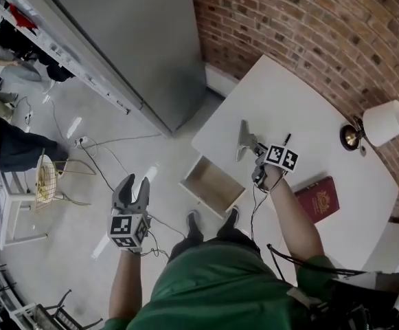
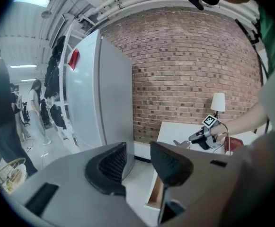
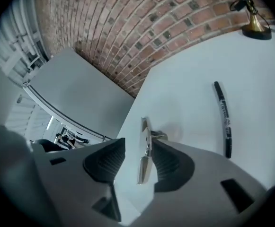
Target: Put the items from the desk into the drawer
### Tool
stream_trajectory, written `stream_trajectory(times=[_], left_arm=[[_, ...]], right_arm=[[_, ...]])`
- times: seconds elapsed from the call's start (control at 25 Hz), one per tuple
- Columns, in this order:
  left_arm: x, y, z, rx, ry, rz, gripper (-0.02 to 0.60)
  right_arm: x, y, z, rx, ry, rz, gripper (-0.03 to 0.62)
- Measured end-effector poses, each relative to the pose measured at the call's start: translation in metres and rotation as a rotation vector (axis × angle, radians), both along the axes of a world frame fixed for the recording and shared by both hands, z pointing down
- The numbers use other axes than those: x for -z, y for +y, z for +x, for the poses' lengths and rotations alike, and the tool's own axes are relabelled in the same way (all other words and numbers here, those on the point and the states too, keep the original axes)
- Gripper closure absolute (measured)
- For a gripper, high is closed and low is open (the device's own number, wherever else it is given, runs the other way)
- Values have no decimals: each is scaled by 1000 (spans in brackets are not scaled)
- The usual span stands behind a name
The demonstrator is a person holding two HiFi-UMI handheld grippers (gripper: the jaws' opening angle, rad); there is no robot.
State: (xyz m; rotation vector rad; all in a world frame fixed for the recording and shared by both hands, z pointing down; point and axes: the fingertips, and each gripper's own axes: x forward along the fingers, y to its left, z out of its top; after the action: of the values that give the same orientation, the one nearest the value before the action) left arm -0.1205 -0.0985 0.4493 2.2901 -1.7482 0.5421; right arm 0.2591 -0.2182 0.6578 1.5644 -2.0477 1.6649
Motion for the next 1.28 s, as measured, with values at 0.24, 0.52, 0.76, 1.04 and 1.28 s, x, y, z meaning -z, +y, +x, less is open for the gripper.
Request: stream_trajectory(times=[0.24,0.52,0.76,1.04,1.28], left_arm=[[-9,18,-12,85,3,-31,442],[-13,35,-25,168,17,-46,442],[-22,54,-19,200,65,-109,442],[-27,61,-14,199,66,-126,442],[-26,60,-1,187,78,-122,443]], right_arm=[[-23,-14,-4,48,10,-62,398],[-43,-17,-15,116,-5,-104,450],[-47,-17,-22,145,-5,-99,488],[-46,-16,-19,143,15,-90,490],[-42,-16,-8,143,66,-67,499]])
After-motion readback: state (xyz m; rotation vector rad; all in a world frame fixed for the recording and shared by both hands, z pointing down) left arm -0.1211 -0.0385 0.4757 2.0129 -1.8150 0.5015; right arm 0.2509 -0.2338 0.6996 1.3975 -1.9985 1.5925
